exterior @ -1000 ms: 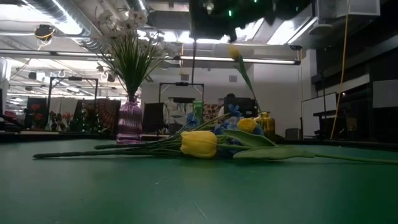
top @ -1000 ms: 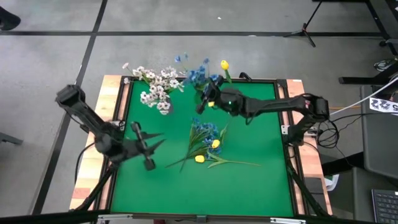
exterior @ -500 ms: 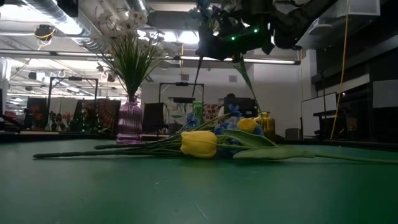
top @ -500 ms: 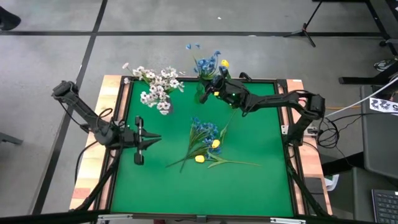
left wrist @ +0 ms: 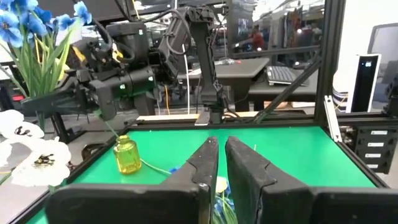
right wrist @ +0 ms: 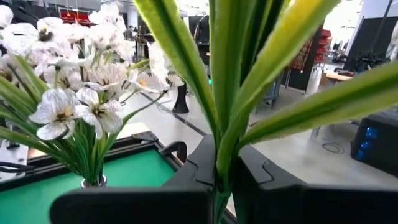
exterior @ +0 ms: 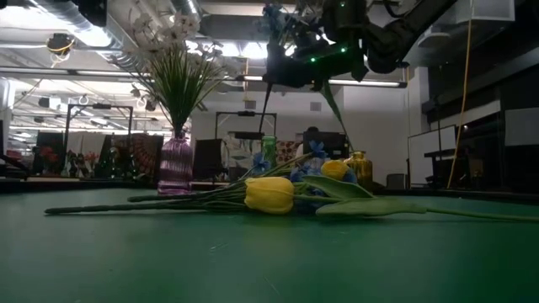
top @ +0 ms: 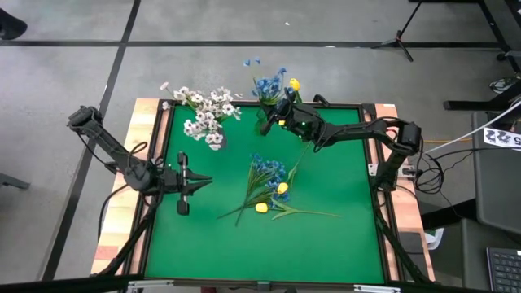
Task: Sort flowers into vase by color
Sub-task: Put the left blue flower into the green vase
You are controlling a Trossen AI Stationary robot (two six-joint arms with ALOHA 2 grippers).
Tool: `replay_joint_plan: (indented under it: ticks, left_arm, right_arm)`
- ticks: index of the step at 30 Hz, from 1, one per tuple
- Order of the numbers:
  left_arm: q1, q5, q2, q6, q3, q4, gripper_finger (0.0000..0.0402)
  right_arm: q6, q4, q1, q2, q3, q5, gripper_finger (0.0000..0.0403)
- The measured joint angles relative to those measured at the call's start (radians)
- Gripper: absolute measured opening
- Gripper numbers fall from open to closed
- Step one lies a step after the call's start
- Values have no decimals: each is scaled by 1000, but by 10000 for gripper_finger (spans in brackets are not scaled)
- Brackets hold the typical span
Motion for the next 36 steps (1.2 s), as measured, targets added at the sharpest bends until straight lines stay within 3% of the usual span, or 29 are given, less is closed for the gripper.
replay_joint_plan:
  ticks: [12, 22, 25, 36]
  left_arm:
    - [0, -1, 0, -46, 0, -24, 31]
    - [0, 31, 0, -156, 0, -115, 31]
    - [0, 71, 0, -179, 0, -133, 24]
    - [-1, 73, 0, -181, 0, -153, 2]
  right_arm:
    - [-31, -1, 0, -9, 18, -1, 20]
    - [-69, -156, 0, -83, 19, 23, 20]
    - [-56, -181, -2, -80, 19, 26, 20]
    - [-26, -184, -20, -67, 19, 17, 20]
